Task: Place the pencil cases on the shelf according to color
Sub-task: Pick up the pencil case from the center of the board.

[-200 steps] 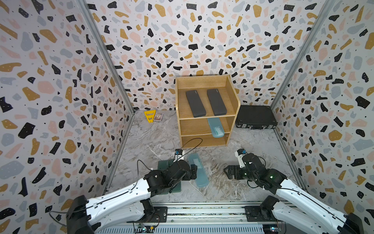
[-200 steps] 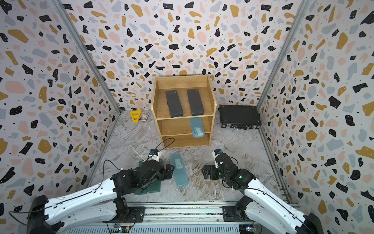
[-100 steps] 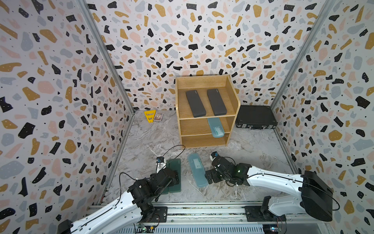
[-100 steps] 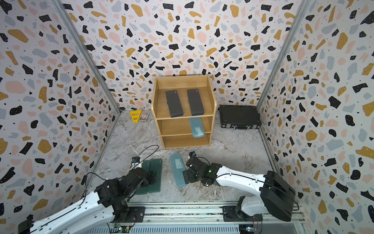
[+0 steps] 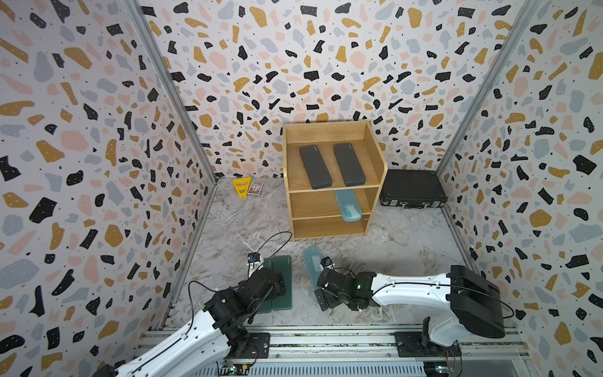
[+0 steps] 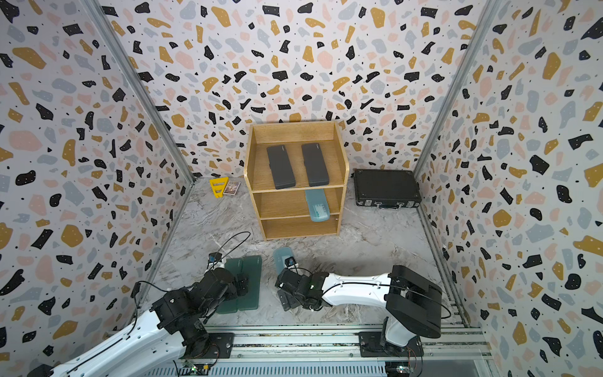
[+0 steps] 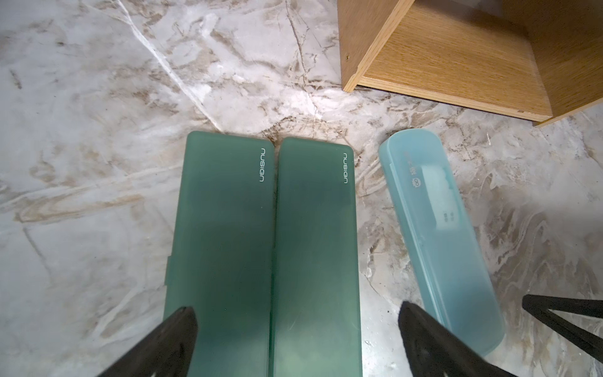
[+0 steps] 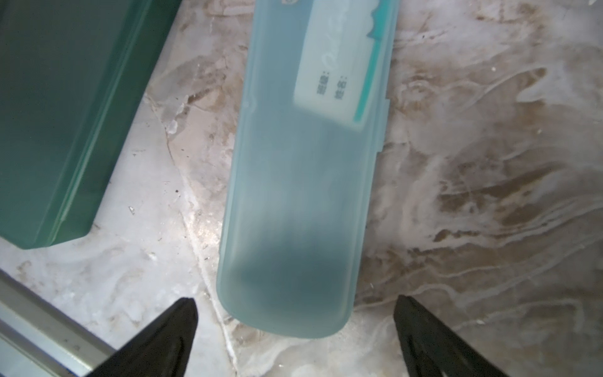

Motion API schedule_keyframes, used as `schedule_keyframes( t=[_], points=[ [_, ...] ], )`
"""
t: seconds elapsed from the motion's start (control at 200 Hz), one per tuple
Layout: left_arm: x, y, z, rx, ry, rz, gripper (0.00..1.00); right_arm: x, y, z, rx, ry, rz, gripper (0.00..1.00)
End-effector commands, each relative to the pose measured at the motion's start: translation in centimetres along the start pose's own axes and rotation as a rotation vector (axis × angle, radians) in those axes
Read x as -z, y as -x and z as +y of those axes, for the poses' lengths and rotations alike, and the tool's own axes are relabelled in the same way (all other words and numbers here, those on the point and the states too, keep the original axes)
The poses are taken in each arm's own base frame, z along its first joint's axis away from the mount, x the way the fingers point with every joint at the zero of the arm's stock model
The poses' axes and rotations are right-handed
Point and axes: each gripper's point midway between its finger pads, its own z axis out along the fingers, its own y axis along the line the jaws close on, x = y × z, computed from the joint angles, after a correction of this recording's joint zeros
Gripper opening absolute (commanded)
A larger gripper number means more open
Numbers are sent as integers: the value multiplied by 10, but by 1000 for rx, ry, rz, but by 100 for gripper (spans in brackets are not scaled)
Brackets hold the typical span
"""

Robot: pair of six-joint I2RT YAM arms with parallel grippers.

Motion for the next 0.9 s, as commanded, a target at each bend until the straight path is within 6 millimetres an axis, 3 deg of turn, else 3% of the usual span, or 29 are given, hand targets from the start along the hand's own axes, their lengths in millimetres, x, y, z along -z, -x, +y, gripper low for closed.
schedule_keyframes(
  t=[0.0,0.561,0.746,0.896],
  points=[
    [-1,-1,-2,-8,-23,-2,100,1,1,-1,-20,-51,7,100],
    [3,0,2,-12,-18,-13,100,-26,-23,-3,-35,-161,115,98],
    [3,0,2,-15,-19,-13,100,-27,-25,-6,-32,-174,118,90],
    [3,1,1,-16,-20,-14,100,-26,-24,-5,-31,-168,115,76]
  ],
)
